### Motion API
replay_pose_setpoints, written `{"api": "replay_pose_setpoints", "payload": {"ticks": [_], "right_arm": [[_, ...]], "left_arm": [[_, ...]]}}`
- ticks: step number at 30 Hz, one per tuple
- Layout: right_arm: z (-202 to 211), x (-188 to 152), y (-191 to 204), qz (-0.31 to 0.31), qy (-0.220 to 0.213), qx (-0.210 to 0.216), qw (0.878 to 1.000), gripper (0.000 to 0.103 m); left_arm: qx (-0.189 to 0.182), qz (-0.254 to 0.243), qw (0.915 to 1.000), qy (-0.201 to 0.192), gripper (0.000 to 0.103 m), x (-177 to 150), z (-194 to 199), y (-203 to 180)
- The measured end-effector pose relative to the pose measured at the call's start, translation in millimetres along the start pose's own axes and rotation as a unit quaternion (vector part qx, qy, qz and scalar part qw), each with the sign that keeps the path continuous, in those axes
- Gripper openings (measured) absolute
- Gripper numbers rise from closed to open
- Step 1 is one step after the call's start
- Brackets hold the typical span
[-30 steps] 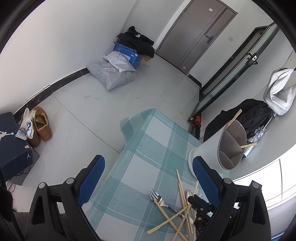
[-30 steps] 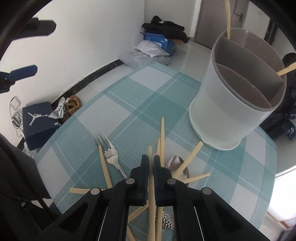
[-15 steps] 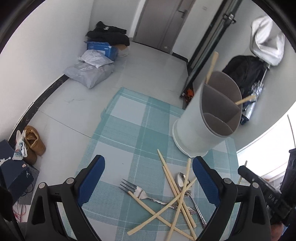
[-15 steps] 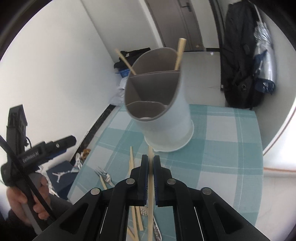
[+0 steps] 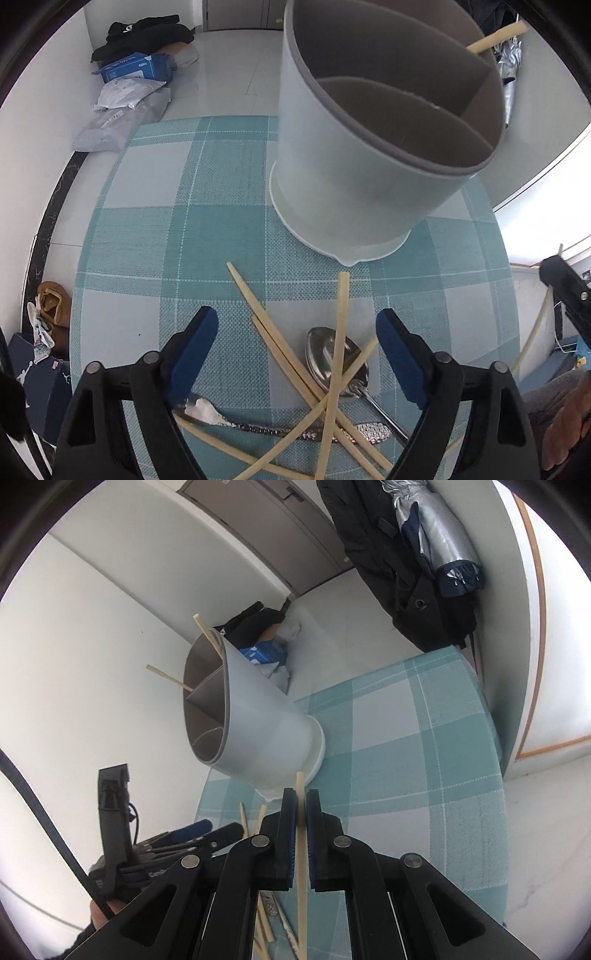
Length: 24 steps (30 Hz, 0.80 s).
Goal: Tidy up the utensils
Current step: 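Close the left gripper on a chopstick beside the caddy base, then raise both held chopsticks above the caddy opening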
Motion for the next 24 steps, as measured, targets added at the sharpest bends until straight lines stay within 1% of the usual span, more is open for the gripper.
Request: {"api": "replay_pose_setpoints", "payload": {"ticks": [2,3,7,8,9,10,12,13,14,16,17,22,24], "right_arm": [[1.2,3.7,-1.8,0.006,-0.004,-0.002,1.000,0.004],[0.6,4.7,-2.9,0.006,-0.005,-0.001,1.000,0.004],[3.0,8.6,-6.7,0.005,-0.010,0.000,1.000,0.004],[4.0,9.4,-7.0,0.003,-0.011,0.003,1.000,0.004],[5.3,9.5,-7.0,0.002,-0.011,0.003,1.000,0.004],[6.2,10.0,-6.8,0.002,-0.013,0.003,1.000,0.004],[6.6,10.9,-5.9,0.001,-0.013,0.006,1.000,0.004],[6.9,10.7,-4.9,0.002,-0.014,0.007,1.000,0.004],[7.5,10.6,-4.1,0.003,-0.015,0.006,1.000,0.004],[8.6,10.3,-1.8,0.006,-0.017,0.007,1.000,0.004],[9.7,9.4,-1.6,0.009,-0.018,0.006,1.000,0.004],[12.6,8.0,2.2,0.014,-0.023,0.003,1.000,0.004],[14.3,8.7,3.9,0.015,-0.027,0.003,1.000,0.004]], "left_arm": [[0.011,-0.007,0.9998,0.016,0.070,-1.1,-7.6,2.0],[0.014,-0.010,0.9996,0.020,0.065,-1.9,-9.9,2.7],[0.013,-0.015,0.9997,0.015,0.059,-1.3,-11.8,-1.7],[0.012,-0.016,0.9997,0.013,0.054,-0.8,-11.8,-3.4],[0.015,-0.017,0.9997,0.011,0.046,0.4,-12.1,-5.9],[0.014,-0.017,0.9997,0.010,0.042,2.8,-13.7,-9.5],[0.004,-0.015,0.9999,0.008,0.030,4.2,-13.8,-13.6],[0.003,-0.013,0.9999,0.007,0.025,6.1,-14.8,-15.7],[0.003,-0.012,0.9999,0.007,0.016,6.0,-14.6,-16.3],[0.006,-0.007,1.0000,0.003,0.009,7.4,-13.4,-16.1],[0.007,-0.003,1.0000,-0.003,0.004,8.4,-11.7,-15.5],[0.007,0.011,0.9995,-0.027,0.003,10.0,2.6,-11.4],[0.000,0.019,0.9991,-0.038,0.003,8.0,10.5,-13.7]]}}
Point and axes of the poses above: each gripper's, at about its wrist camera, not at the fingertips, and z roughly against the way its jaws point, y to its left, x to its top, the point moved 9 cm from there along -z, roughly the way its jaws point, and after that the axes turned 8 degrees about -x, right-handed, at the moved point
